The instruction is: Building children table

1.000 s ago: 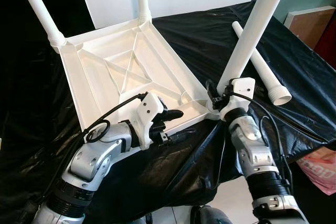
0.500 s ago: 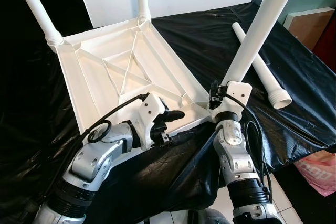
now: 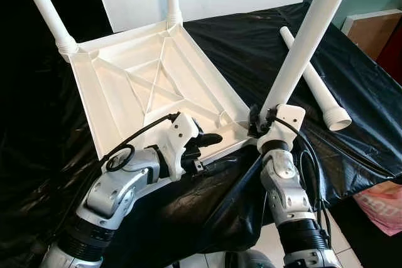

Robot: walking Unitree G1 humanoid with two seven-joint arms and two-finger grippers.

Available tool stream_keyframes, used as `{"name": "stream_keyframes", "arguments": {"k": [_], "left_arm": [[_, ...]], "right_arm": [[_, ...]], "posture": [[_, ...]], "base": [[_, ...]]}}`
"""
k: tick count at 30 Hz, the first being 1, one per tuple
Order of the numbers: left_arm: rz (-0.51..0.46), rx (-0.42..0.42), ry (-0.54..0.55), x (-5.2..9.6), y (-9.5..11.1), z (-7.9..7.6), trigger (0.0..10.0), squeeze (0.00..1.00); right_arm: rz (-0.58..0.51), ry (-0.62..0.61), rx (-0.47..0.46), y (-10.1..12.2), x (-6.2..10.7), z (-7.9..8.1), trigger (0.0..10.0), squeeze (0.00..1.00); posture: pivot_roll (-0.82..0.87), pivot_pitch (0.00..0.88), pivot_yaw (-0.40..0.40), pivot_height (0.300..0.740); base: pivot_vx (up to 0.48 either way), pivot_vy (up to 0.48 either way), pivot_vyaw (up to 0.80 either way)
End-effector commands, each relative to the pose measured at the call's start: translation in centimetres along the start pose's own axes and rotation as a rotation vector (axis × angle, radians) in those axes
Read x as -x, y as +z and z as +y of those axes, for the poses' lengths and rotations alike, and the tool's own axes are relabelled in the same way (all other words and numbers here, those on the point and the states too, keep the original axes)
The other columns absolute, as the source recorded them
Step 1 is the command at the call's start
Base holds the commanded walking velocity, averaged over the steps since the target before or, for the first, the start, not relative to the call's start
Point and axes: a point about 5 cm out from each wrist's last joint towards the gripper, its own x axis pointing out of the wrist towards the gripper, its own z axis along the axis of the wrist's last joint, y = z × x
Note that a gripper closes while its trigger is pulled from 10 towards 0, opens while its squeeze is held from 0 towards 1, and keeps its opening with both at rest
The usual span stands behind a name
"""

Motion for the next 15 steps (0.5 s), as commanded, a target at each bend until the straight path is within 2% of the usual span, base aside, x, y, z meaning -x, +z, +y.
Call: {"name": "stream_keyframes", "arguments": {"k": [1, 5, 6, 9, 10, 15], "left_arm": [[-0.001, -0.008, -0.048, -0.1, 0.0, -0.6, 10.0, 0.00], [-0.003, -0.008, -0.047, -0.2, 0.0, -0.5, 10.0, 0.00], [-0.003, -0.009, -0.048, -0.2, 0.0, -0.5, 10.0, 0.00], [-0.005, -0.010, -0.048, -0.3, 0.0, -0.5, 10.0, 0.00], [-0.007, -0.012, -0.047, -0.5, 0.0, -0.4, 10.0, 0.00], [-0.013, -0.012, -0.038, -0.7, 0.1, -0.3, 10.0, 0.00]], "right_arm": [[-0.007, 0.024, -0.015, 0.1, 0.2, -0.3, 10.0, 1.00], [-0.008, 0.077, -0.006, 0.2, 0.2, -0.6, 10.0, 0.99], [-0.007, 0.128, 0.004, 0.3, 0.2, -0.9, 10.0, 0.00], [-0.015, 0.202, 0.021, 0.6, 0.1, -1.6, 10.0, 0.00], [-0.017, 0.292, 0.041, 0.8, 0.0, -1.9, 10.0, 0.00], [-0.016, 0.404, 0.083, 1.1, -0.4, -2.7, 10.0, 0.00]], "posture": [[-0.01, 0.117, -0.014, 0.740], [-0.01, 0.114, -0.015, 0.740], [-0.01, 0.111, -0.015, 0.740], [-0.02, 0.108, -0.015, 0.740], [-0.02, 0.108, -0.014, 0.740], [-0.02, 0.111, -0.017, 0.740]], "base": [[0.000, 0.000, 0.00], [0.000, 0.000, 0.00], [0.000, 0.000, 0.00], [0.000, 0.000, 0.00], [0.000, 0.000, 0.00], [0.000, 0.000, 0.00]]}}
